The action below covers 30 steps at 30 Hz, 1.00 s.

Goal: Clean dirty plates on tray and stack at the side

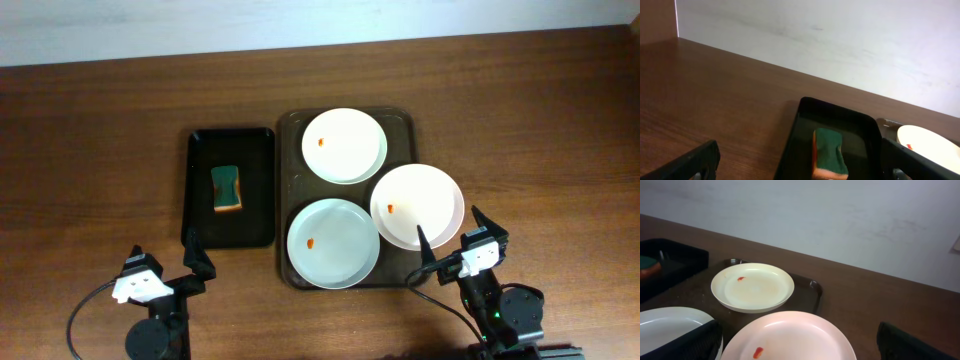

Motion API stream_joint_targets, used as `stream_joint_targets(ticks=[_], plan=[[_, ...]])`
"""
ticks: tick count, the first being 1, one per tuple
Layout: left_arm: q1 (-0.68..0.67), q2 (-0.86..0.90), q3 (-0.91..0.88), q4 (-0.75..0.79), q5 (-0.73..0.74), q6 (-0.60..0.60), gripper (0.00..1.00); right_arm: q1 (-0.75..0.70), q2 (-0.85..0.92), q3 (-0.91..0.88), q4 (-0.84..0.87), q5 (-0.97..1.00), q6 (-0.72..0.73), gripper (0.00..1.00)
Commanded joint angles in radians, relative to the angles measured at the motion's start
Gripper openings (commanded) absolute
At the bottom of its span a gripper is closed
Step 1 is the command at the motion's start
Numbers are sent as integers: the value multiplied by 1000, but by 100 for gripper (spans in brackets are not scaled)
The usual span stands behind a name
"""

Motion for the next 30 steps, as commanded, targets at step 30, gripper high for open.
stream_joint_targets(ticks=[30], plan=[[3,402,383,206,312,191,100,-4,105,171,72,-248,200,98]])
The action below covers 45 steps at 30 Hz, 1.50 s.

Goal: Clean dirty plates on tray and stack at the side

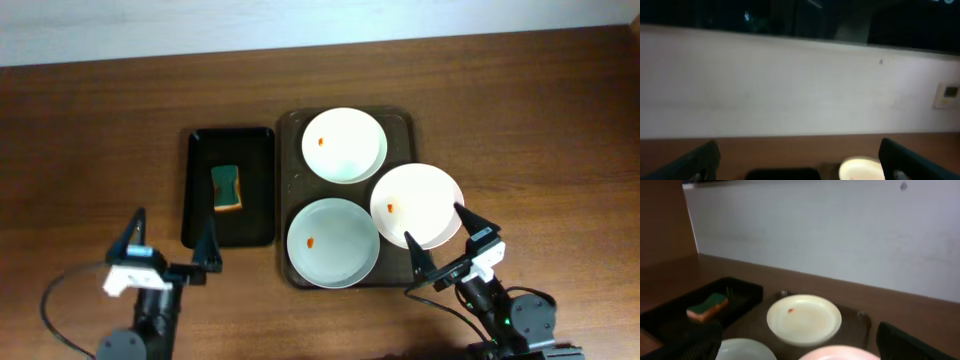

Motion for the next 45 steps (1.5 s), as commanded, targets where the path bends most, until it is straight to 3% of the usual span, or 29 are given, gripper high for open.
stream_joint_targets(ticks=[1,3,7,9,12,15,20,21,22,23,26,28,30,32,34,37,39,40,41,42,45], plan=[[2,295,251,-81,43,61,99,-4,147,168,-60,-31,16,98],[-17,493,452,-214,128,61,99,-4,294,300,-167,-43,15,99],[-121,782,783,-554,128,69,99,-4,640,656,-439,-49,15,98],[-158,855,837,-620,128,69,99,-4,838,885,-639,-48,15,98],[-198,902,839,-655,145,68,100,-4,1042,1102,-801,-49,-29,98],[-200,907,839,-680,153,76,99,-4,1159,1179,-847,-125,19,98],[-200,1013,838,-851,-256,-69,100,-4,1258,1179,-898,-146,19,98],[-200,1071,838,-859,-256,-76,90,-4,1280,1178,-919,-146,19,98],[-200,1130,838,-858,-234,-90,71,-4,1297,1178,-932,-146,19,98],[-200,1193,838,-850,-239,-109,66,-4,1308,1178,-937,-146,19,98],[-200,1380,838,-800,-239,-213,68,-4,1331,1178,-954,-146,19,95],[-201,1472,838,-732,-235,-220,57,-4,1334,1178,-959,-146,19,95],[-201,1548,838,-679,-246,-219,53,-4,1334,1178,-959,-146,19,94],[-200,1638,838,-616,-307,-216,33,-4,1334,1178,-965,-146,19,93],[-200,1682,838,-602,-301,-216,0,-4,1334,1178,-966,-146,19,92],[-200,1643,877,-669,-127,-129,0,-4,1334,1178,-966,-145,19,91],[-200,1579,923,-737,-138,-130,0,-4,1334,1178,-965,-145,19,91],[-200,1548,935,-748,-148,-129,9,-4,1334,1178,-965,-145,19,91],[-200,1511,936,-748,-182,-130,40,-4,1334,1178,-966,-141,19,91],[-200,1497,936,-750,-227,-129,52,-4,1334,1178,-966,-137,19,91],[-200,1532,917,-748,-320,-129,68,-4,1334,1178,-965,-137,19,91]])
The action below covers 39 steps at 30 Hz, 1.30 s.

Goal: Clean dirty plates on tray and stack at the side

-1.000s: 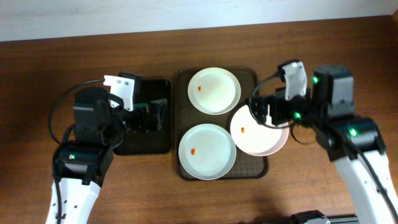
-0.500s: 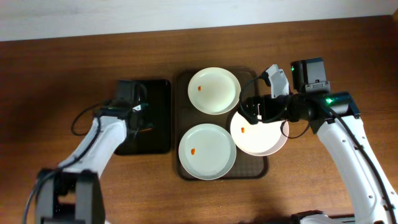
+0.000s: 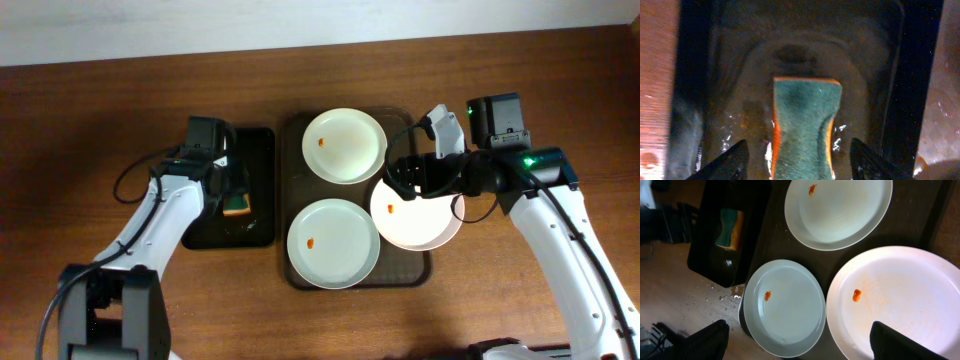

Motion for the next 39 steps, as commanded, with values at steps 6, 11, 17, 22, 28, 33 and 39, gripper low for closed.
stream_joint_targets(ticks=[6,11,17,22,28,33,39], plan=[[-3,230,-21,74,107,13,10,-3,5,20,-1,-2,-3,91],[-2,159,56,-21,129,13,0,-3,5,20,-1,-2,-3,91],[-5,96,73,-123,43,13,65,-3,5,20,0,-2,-3,91],[-25,145,-37,-19,45,12,51,-3,5,20,-1,-2,-3,91],[-30,160,24,-63,48,13,0,-3,10,20,63,50,24,91],[-78,158,323,-256,68,43,0,-3,179,100,79,145,41,74],[-156,162,447,-63,200,-13,0,-1,668,382,204,202,41,59]])
